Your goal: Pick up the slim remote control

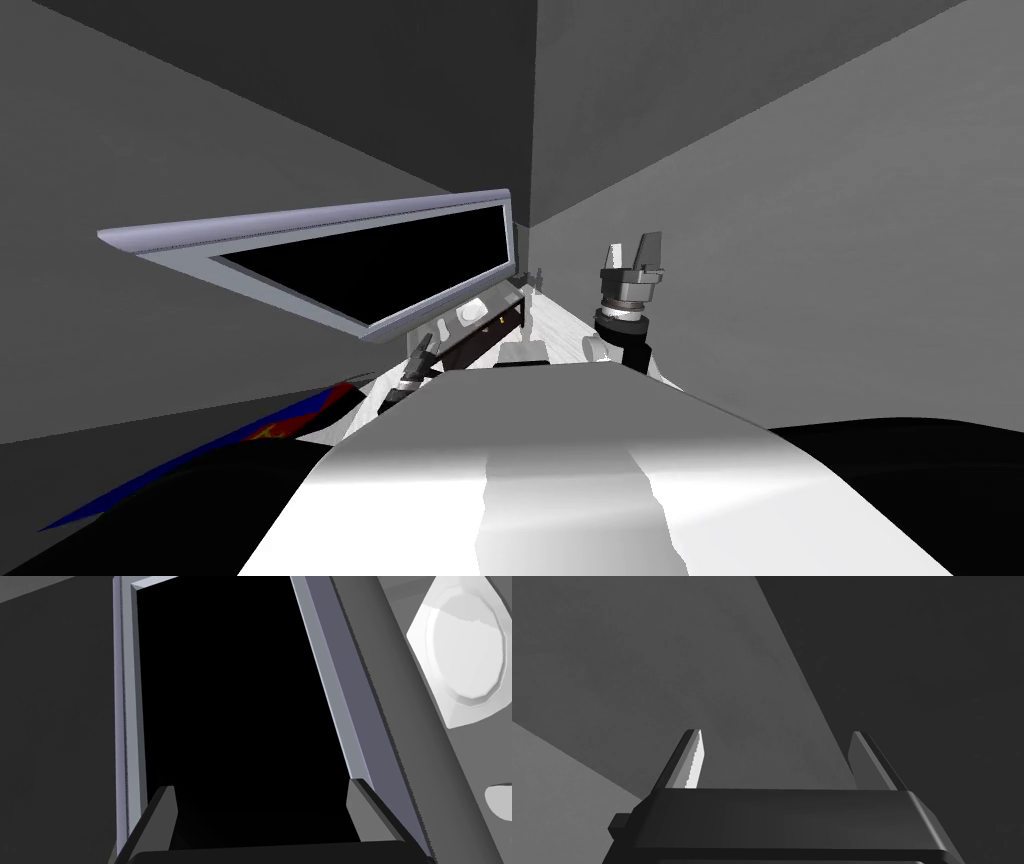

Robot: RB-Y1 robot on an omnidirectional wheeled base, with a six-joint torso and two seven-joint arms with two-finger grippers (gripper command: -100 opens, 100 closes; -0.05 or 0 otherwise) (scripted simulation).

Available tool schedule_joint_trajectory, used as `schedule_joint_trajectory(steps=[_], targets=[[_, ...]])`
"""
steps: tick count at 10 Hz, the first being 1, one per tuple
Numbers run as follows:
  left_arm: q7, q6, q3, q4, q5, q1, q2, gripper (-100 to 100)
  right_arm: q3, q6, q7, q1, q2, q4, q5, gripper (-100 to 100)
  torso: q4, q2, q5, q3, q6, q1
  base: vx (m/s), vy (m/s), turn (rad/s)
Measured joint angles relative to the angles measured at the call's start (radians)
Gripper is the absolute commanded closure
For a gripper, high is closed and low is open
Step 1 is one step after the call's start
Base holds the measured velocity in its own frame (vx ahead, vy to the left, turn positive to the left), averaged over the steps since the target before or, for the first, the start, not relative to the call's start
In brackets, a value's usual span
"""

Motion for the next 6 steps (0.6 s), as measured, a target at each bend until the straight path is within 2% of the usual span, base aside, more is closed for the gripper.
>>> schedule_joint_trajectory(steps=[4, 6], targets=[[0.047, 0.004, -0.006, 0.114, -0.035, 0.033, 0.041, -100, 0.000, 0.000, 0.000, 0.000, 0.000, 0.000, 0.000, 0, 0.000, -0.001, 0.000, 0.000, 0.000, 0.001, 0.022, 0.004, -0.215], [0.075, 0.022, -0.013, 0.155, -0.054, 0.053, 0.061, -100, 0.000, 0.000, 0.000, 0.000, 0.000, 0.000, 0.000, 0, 0.000, -0.001, 0.000, -0.001, 0.000, 0.001, 0.019, 0.008, -0.060]])
